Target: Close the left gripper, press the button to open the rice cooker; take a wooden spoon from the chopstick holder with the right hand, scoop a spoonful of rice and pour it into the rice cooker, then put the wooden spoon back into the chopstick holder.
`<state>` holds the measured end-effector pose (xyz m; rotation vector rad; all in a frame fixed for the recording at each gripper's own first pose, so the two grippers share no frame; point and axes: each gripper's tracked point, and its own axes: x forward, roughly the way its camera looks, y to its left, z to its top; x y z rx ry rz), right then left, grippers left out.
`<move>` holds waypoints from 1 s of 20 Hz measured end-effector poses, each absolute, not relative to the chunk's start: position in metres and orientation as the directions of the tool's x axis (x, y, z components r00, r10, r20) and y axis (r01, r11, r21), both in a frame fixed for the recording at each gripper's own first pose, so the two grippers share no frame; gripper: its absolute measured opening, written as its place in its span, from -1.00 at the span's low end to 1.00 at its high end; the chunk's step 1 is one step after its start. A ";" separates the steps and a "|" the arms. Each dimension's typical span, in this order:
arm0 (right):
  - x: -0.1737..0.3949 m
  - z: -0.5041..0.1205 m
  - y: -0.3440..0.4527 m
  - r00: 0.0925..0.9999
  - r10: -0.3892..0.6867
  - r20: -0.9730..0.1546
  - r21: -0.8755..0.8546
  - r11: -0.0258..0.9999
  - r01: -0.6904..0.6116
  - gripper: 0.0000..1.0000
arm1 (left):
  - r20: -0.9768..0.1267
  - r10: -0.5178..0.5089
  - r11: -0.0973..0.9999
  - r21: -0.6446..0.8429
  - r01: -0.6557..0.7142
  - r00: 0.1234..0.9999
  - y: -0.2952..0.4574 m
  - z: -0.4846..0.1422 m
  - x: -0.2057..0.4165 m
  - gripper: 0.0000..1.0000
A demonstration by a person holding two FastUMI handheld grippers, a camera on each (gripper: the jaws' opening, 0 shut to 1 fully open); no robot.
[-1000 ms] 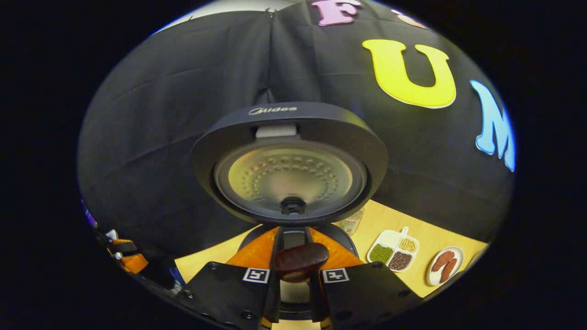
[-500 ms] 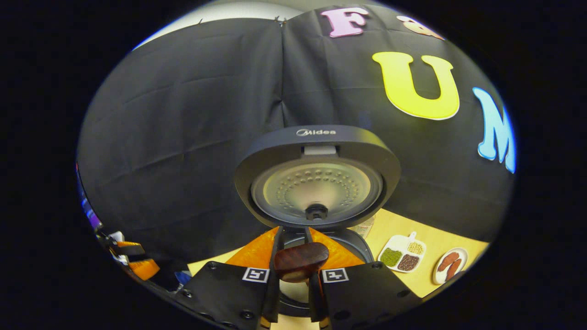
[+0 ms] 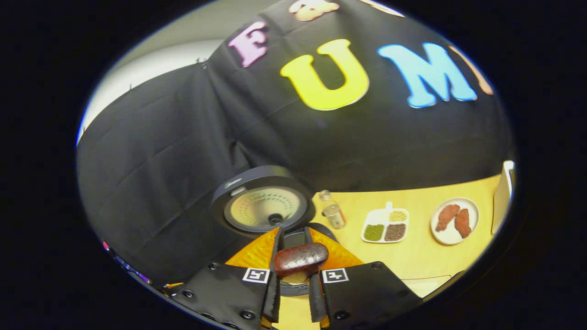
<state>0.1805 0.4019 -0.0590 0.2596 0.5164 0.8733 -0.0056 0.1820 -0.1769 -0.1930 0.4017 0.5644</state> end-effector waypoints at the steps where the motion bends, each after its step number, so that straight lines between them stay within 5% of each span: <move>1: 0.191 -0.060 0.374 0.563 0.762 -0.319 0.440 0.646 -0.624 -0.45 | -0.418 0.471 0.837 -0.066 -0.543 0.777 0.171 -0.173 0.000 0.92; 12: 0.278 -0.058 0.063 0.849 0.429 -0.309 0.545 0.811 -0.212 -0.45 | -0.390 0.375 0.903 -0.049 -0.426 0.841 0.056 -0.141 0.051 0.92; 16: 0.293 -0.088 -0.017 0.883 0.319 -0.345 0.596 0.801 -0.056 -0.45 | -0.403 0.367 0.913 -0.018 -0.409 0.838 0.029 -0.143 0.057 0.93; 20: 0.290 -0.134 -0.040 0.849 0.332 -0.411 0.641 0.767 0.010 -0.45 | -0.415 0.377 0.901 -0.044 -0.432 0.828 0.005 -0.140 0.061 0.93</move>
